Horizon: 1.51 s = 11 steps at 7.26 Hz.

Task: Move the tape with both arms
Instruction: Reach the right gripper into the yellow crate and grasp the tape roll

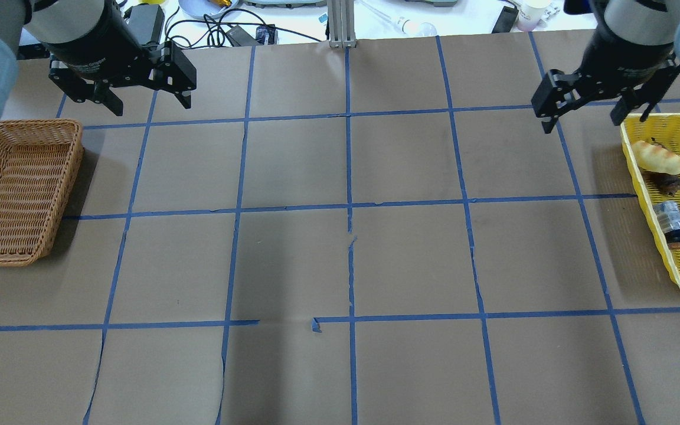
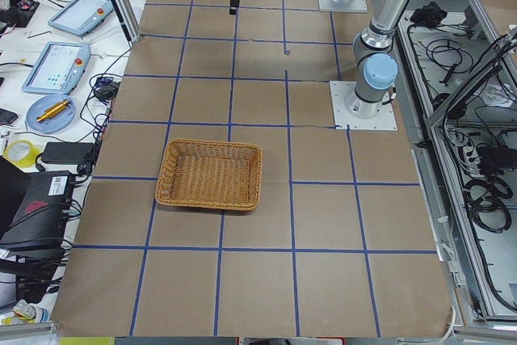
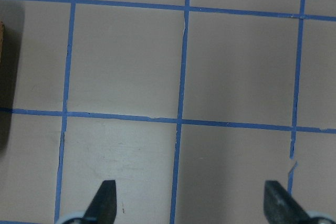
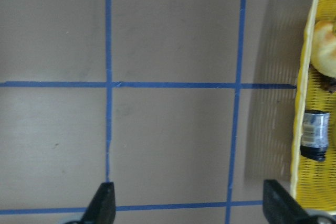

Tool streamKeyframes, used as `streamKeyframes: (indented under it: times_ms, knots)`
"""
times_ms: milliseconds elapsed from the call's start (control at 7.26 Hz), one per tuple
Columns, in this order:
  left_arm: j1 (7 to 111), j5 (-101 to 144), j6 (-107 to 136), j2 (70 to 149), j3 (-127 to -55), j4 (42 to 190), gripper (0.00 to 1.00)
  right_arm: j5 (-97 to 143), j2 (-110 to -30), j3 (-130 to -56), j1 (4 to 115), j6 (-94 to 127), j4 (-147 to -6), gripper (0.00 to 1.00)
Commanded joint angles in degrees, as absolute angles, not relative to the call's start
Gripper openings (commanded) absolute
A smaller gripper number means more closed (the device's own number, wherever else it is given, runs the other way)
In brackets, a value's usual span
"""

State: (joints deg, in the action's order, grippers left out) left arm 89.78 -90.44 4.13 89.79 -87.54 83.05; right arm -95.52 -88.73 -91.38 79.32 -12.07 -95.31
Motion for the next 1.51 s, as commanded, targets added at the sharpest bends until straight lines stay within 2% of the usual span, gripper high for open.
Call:
streamKeyframes:
  times_ms: [0, 275, 551, 1101, 1377]
  knots:
    - [89.74, -90.44, 4.13, 89.74, -87.54, 83.06, 1.0, -96.42, -85.44, -91.58, 66.51, -33.34, -104.45, 1.0]
    - [89.74, -90.35, 4.13, 89.82, -87.54, 83.06, 1.0, -95.63, -82.12, -91.76, 54.2, -52.75, -105.38, 1.0]
    - [89.74, -90.53, 4.04, 89.74, -87.54, 83.06, 1.0, -96.07, -75.18, -93.76, 47.23, -58.96, -109.76, 1.0]
    - [89.74, -90.7, 3.95, 89.74, -87.54, 83.06, 1.0, -96.94, -71.55, -109.21, 46.58, -59.06, -133.19, 1.0]
    - [89.74, -90.53, 4.04, 89.74, -87.54, 83.06, 1.0, -101.15, -71.37, -110.12, 45.45, -59.15, -132.45, 1.0]
